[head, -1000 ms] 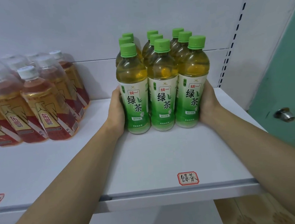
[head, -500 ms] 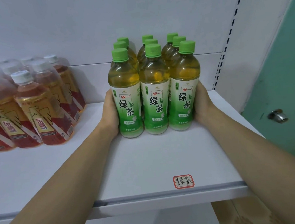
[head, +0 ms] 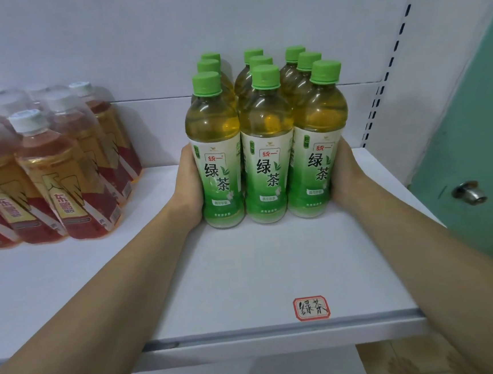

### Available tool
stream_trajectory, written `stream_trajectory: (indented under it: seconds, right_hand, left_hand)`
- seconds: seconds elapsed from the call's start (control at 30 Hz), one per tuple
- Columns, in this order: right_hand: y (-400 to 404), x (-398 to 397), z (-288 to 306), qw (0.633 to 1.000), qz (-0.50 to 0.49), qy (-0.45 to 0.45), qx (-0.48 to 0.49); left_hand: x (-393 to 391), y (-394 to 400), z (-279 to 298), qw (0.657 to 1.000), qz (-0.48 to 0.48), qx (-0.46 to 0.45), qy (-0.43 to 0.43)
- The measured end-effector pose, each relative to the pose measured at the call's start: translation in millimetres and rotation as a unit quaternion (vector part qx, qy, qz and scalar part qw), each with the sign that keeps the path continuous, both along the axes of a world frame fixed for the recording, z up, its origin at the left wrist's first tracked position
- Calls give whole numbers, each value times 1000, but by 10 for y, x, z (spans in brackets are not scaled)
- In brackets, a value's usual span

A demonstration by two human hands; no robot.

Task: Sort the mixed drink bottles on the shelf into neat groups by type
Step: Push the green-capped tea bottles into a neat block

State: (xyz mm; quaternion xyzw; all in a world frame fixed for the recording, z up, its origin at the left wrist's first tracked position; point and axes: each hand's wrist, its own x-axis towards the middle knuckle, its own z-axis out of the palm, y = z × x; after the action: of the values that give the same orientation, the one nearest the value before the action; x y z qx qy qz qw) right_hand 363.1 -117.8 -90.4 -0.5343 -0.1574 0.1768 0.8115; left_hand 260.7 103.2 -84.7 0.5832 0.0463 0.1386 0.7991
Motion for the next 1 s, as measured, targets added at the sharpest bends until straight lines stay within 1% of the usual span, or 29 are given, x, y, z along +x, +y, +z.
stream_trajectory:
  seconds: [0.27, 0.53, 0.63, 0.7, 0.73, 0.77, 0.8, 0.87, 0.9, 0.93, 0.97, 1.0]
  right_hand:
    - [11, -28, -15, 1000, 2, 17, 18]
    - [69, -135, 51, 998, -56, 19, 22]
    - [50, -220, 115, 993, -118, 20, -9]
    - [4, -260, 142, 981, -178, 12, -76]
    - [-23, -271, 145, 973, -198, -6, -120]
    - [-60, -278, 146, 964, -206, -28, -166]
    - [-101, -282, 133, 956, -201, -54, -208]
    - [-200, -338, 94, 938, -168, -108, -284]
    - [-248, -374, 79, 931, -151, -124, -309]
    - [-289, -404, 65, 925, -139, -136, -326]
    - [-326, -422, 57, 917, -130, -150, -346]
    - [-360, -430, 47, 908, -122, -168, -364]
  left_hand:
    - [21, 29, -32, 1000, 5, 12, 5]
    - [-43, 23, 11, 1000, 2, 16, 8]
    - [-151, 14, 81, 998, 40, 33, 36]
    - [-264, 34, 148, 992, 61, 77, 73]
    - [-316, 54, 159, 987, 62, 117, 93]
    - [-382, 64, 182, 974, 59, 184, 116]
    - [-468, 72, 209, 950, 52, 276, 137]
    - [-670, 104, 222, 873, 62, 457, 157]
    - [-766, 119, 223, 837, 65, 518, 161]
    - [-848, 144, 211, 808, 61, 563, 162]
    - [-929, 166, 195, 785, 49, 595, 167]
    - [-1006, 187, 165, 771, 38, 611, 176]
